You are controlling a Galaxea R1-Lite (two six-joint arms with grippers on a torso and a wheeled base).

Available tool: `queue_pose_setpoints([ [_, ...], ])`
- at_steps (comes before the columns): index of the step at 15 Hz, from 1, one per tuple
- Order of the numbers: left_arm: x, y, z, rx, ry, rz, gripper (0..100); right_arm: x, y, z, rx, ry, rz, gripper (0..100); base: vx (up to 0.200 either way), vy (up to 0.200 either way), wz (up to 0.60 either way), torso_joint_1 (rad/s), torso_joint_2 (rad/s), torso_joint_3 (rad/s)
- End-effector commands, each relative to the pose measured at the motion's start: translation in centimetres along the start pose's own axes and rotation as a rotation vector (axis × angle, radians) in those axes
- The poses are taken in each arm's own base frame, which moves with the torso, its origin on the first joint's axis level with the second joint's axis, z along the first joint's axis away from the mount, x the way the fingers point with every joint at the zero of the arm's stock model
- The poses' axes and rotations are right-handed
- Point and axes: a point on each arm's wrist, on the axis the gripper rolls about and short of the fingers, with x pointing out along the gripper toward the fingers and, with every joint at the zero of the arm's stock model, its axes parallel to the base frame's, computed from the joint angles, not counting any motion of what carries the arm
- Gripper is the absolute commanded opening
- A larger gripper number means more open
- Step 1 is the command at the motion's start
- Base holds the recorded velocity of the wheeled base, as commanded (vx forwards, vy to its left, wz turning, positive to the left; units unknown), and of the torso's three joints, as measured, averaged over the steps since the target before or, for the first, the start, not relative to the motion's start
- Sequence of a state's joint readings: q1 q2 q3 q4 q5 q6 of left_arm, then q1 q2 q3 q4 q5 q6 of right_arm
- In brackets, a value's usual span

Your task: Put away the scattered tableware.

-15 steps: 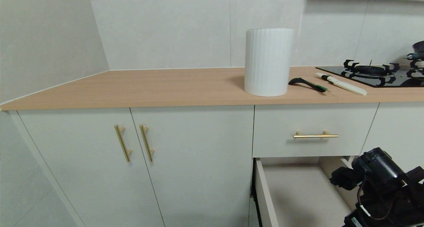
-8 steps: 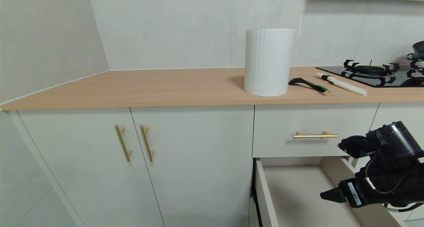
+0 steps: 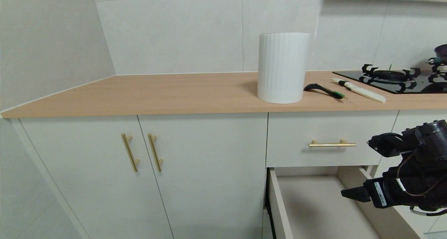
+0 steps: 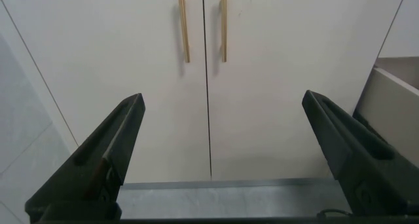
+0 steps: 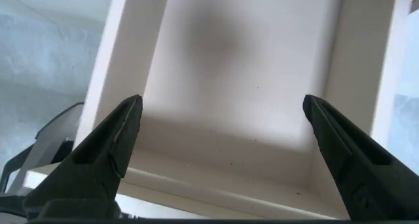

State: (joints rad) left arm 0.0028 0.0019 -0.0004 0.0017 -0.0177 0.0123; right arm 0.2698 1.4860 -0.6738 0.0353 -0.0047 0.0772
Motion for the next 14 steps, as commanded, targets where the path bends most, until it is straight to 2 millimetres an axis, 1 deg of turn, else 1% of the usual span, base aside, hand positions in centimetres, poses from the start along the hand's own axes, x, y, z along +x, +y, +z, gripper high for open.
queue_pose_setpoints([
  [1,0.0,0.0,0.0,0.000,0.000,0.000,100,0.0,0.0,-0.1,-0.001,0.002,-0.002,100,0.000,0.000,0.00,0.090,-0.31,-0.232],
  [3,0.0,0.0,0.0,0.000,0.000,0.000,100,0.0,0.0,-0.1,-0.001,0.002,0.000,100,0.000,0.000,0.00,0.076,-0.23,-0.278],
  [11,0.0,0.0,0.0,0.000,0.000,0.000,100,0.0,0.0,-0.1,-0.001,0.004,0.001,100,0.000,0.000,0.00,0.179,-0.50,-0.289],
  [14,0.0,0.0,0.0,0.000,0.000,0.000,100,-1.0,0.2,0.1,-0.013,-0.038,0.051,100,0.000,0.000,0.00,0.132,-0.32,-0.193],
])
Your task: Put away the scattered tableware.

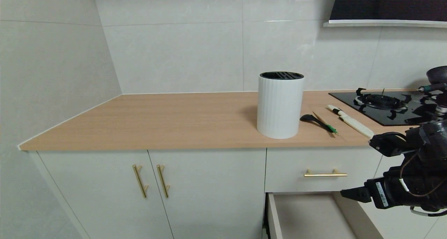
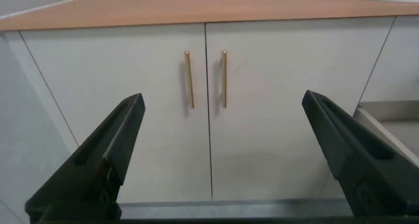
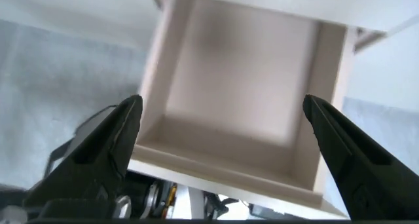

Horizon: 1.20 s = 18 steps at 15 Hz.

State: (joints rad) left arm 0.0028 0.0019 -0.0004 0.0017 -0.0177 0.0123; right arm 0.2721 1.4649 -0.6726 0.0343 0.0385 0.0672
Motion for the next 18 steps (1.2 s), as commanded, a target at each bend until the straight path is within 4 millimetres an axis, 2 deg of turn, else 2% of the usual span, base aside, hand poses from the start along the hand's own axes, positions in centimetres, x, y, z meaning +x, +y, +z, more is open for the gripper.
queue_pose_setpoints([
  [1,0.0,0.0,0.0,0.000,0.000,0.000,100,-1.1,0.2,1.2,-0.025,-0.085,0.010,100,0.000,0.000,0.00,0.041,-0.10,-0.061],
  [3,0.0,0.0,0.0,0.000,0.000,0.000,100,-2.1,0.3,4.2,-0.034,-0.212,0.018,100,0.000,0.000,0.00,0.011,-0.03,-0.018],
  [4,0.0,0.0,0.0,0.000,0.000,0.000,100,-2.7,0.1,6.8,-0.025,-0.261,0.002,100,0.000,0.000,0.00,0.000,0.00,0.000],
  [6,0.0,0.0,0.0,0.000,0.000,0.001,100,-3.5,-0.6,10.5,0.005,-0.239,-0.026,100,0.000,0.000,0.00,0.000,0.00,0.000],
  [8,0.0,0.0,0.0,0.000,0.000,0.000,100,-3.0,-1.4,13.0,0.066,-0.168,-0.070,100,0.000,0.000,0.00,0.000,0.00,0.000],
  [9,0.0,0.0,0.0,0.000,0.000,0.000,100,-2.0,-1.5,13.3,0.097,-0.140,-0.075,100,0.000,0.000,0.00,0.000,0.00,0.000],
  [13,0.0,0.0,0.0,-0.002,0.000,0.001,100,4.0,-2.2,13.2,0.114,-0.045,-0.121,100,0.000,0.000,0.00,0.000,0.00,0.000],
  [18,0.0,0.0,0.0,0.000,0.000,0.001,100,7.5,-3.2,13.6,0.125,-0.079,-0.213,100,0.000,0.000,0.00,0.000,0.00,0.000],
])
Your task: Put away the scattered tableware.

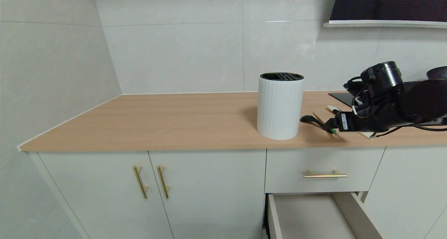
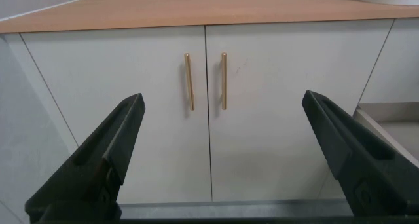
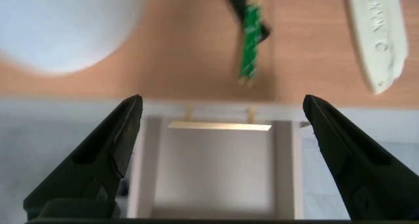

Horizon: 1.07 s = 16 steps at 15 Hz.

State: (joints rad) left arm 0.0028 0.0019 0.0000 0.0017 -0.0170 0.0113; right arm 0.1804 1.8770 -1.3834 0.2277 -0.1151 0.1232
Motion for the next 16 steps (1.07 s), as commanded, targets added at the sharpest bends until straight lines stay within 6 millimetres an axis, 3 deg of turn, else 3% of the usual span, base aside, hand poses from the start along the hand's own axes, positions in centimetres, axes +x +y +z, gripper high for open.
queue_pose_setpoints([
  [1,0.0,0.0,0.0,-0.001,-0.001,0.000,100,2.5,0.0,-0.8,-0.003,0.050,-0.023,100,0.000,0.000,0.00,0.000,0.00,0.000],
  [9,0.0,0.0,0.0,0.001,-0.001,0.000,100,5.3,-1.2,-0.5,0.027,0.033,-0.058,100,0.000,0.000,0.00,0.000,0.00,0.000],
  [16,0.0,0.0,0.0,-0.001,-0.001,-0.001,100,6.1,-1.4,-0.4,0.050,0.017,-0.065,100,0.000,0.000,0.00,0.000,0.00,0.000],
])
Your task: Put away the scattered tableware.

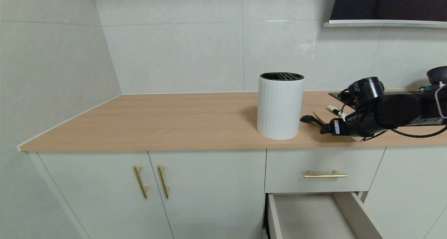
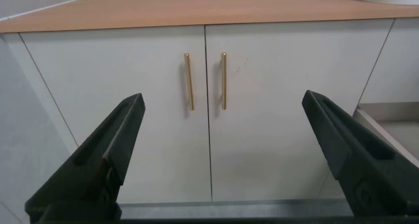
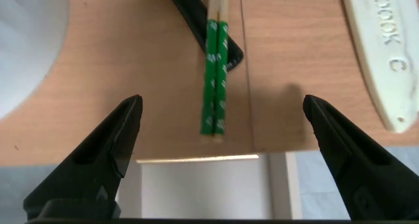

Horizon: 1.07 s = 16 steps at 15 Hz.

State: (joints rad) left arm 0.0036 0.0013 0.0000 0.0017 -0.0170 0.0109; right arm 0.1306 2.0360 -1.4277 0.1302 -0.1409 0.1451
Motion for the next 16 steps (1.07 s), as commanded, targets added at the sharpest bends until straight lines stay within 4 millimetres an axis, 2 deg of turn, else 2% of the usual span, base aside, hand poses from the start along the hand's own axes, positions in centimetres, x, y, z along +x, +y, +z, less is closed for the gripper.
queue_pose_setpoints([
  [1,0.0,0.0,0.0,0.001,0.000,0.000,100,0.4,0.1,-0.1,0.005,0.005,0.000,100,0.000,0.000,0.00,0.000,0.00,0.000],
  [5,0.0,0.0,0.0,0.000,0.000,0.000,100,1.0,0.1,0.0,0.011,-0.005,0.000,100,0.000,0.000,0.00,0.000,0.00,0.000],
  [6,0.0,0.0,0.0,0.001,0.000,0.000,100,0.9,0.2,0.0,0.010,-0.007,0.002,0,0.000,0.000,0.00,0.000,0.00,0.000],
  [9,0.0,0.0,0.0,0.001,0.000,0.000,100,1.1,0.1,-0.2,0.008,0.001,-0.001,0,0.000,0.000,0.00,0.000,0.00,0.000],
  [12,0.0,0.0,0.0,0.000,0.000,0.000,100,0.5,0.1,0.1,0.012,-0.016,0.000,0,0.000,0.000,0.00,0.000,0.00,0.000],
  [15,0.0,0.0,0.0,0.001,0.000,0.000,100,-1.6,-0.5,1.0,0.025,-0.058,-0.011,0,0.000,0.000,0.00,0.000,0.00,0.000],
  [16,0.0,0.0,0.0,0.000,0.000,0.000,100,-3.3,-0.9,1.1,0.029,-0.079,-0.010,0,0.000,0.000,0.00,0.000,0.00,0.000],
])
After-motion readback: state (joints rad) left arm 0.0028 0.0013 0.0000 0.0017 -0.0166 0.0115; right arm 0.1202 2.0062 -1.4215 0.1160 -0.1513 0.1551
